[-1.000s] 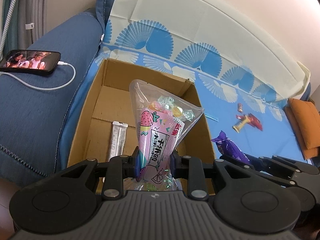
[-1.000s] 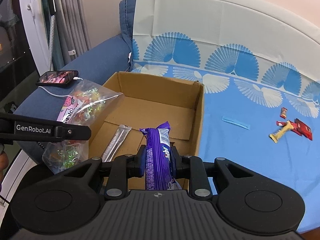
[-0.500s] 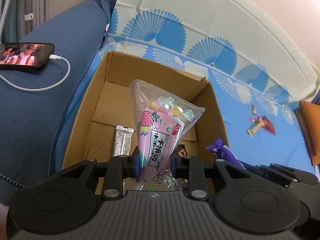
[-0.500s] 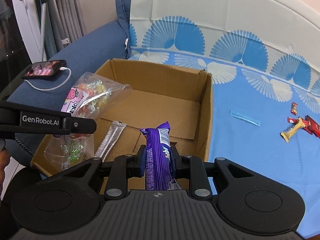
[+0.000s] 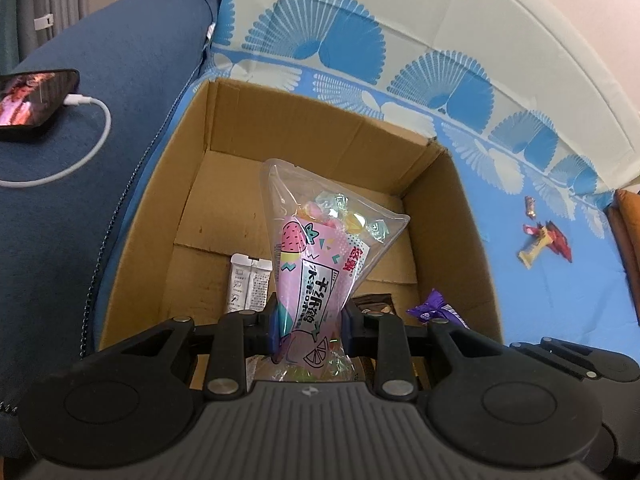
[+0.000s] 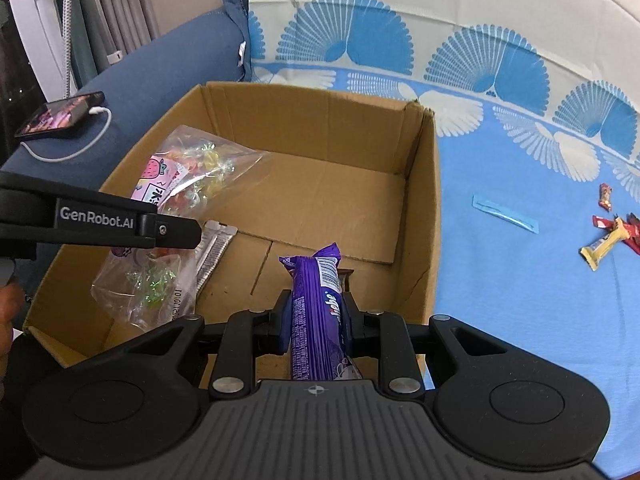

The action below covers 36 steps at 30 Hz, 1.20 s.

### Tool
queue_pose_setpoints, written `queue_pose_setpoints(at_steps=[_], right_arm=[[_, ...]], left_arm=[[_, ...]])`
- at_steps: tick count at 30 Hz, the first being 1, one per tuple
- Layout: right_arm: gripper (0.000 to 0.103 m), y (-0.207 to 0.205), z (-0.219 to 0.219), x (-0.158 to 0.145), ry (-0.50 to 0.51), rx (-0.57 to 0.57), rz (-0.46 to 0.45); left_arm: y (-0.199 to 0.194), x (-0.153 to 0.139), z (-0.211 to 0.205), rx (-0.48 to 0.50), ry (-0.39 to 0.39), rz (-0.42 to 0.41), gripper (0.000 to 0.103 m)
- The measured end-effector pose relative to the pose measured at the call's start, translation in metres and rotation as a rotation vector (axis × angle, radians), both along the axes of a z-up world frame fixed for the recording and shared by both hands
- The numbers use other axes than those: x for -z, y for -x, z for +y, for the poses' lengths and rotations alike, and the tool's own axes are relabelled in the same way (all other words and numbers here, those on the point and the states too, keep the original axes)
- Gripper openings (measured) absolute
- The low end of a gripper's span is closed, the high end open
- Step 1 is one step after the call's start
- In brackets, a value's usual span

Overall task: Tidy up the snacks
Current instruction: 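Lower the candy bag into the box with left tool while right tool drops the purple bar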

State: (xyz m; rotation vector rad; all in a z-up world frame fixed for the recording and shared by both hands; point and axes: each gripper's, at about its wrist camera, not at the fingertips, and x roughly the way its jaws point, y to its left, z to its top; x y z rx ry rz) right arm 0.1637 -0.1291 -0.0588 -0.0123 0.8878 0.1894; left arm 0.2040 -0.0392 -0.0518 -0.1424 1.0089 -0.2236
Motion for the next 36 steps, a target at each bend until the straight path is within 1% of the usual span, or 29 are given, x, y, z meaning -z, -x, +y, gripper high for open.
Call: queue_pose_setpoints(at_steps=[8, 14, 19, 20, 21, 22, 23, 24, 25, 26, 27, 29, 30, 34, 36], right_arm=[[0.026, -0.006, 0.004, 0.011, 0.003, -0.006, 0.031], [0.026, -0.01, 0.004, 0.013, 0.003, -0.009, 0.038], [0.026, -0.01, 0.004, 0.015, 0.007, -0.01, 0.04], [0.026, -0.011, 0.004, 0.015, 0.008, -0.01, 0.04], [0.026, -0.011, 0.004, 0.015, 0.008, -0.01, 0.04], [0.026, -0.011, 0.004, 0.015, 0.008, -0.009, 0.04], [0.031, -0.011, 0.004, 0.014, 0.008, -0.01, 0.039], [0.05, -0.011, 0.005, 0.014, 0.009, -0.015, 0.038], [0.061, -0.01, 0.005, 0.013, 0.014, -0.018, 0.032], [0.081, -0.009, 0.006, 0.012, 0.022, -0.019, 0.021], [0.086, -0.006, 0.008, 0.01, 0.035, -0.025, 0.006], [0.087, -0.002, 0.011, 0.009, 0.063, -0.044, -0.015], [0.089, 0.001, 0.012, 0.009, 0.072, -0.053, -0.013], [0.092, 0.011, 0.011, 0.006, 0.068, -0.052, 0.01], [0.096, 0.017, 0.011, 0.003, 0.069, -0.045, 0.011]], left_arm=[[-0.011, 0.014, -0.003, 0.007, -0.024, 0.017, 0.032], [-0.016, 0.019, -0.005, 0.011, -0.037, 0.021, 0.032], [-0.017, 0.02, -0.007, 0.01, -0.052, 0.018, 0.034], [-0.018, 0.02, -0.007, 0.008, -0.056, 0.017, 0.036], [-0.018, 0.02, -0.007, 0.004, -0.067, 0.012, 0.042], [-0.017, 0.019, -0.007, -0.007, -0.085, 0.004, 0.058], [-0.016, 0.017, -0.007, -0.02, -0.101, -0.006, 0.07], [-0.014, 0.015, -0.006, -0.035, -0.112, -0.025, 0.089], [-0.01, 0.012, -0.005, -0.05, -0.114, -0.052, 0.099], [-0.007, 0.009, -0.004, -0.062, -0.116, -0.073, 0.102], [-0.003, 0.007, -0.003, -0.072, -0.12, -0.09, 0.103], [0.003, 0.005, -0.003, -0.073, -0.131, -0.097, 0.103], [0.006, 0.006, -0.004, -0.066, -0.134, -0.091, 0.103], [0.02, 0.002, -0.003, -0.051, -0.132, -0.074, 0.103], [0.028, -0.002, -0.002, -0.049, -0.128, -0.069, 0.103]])
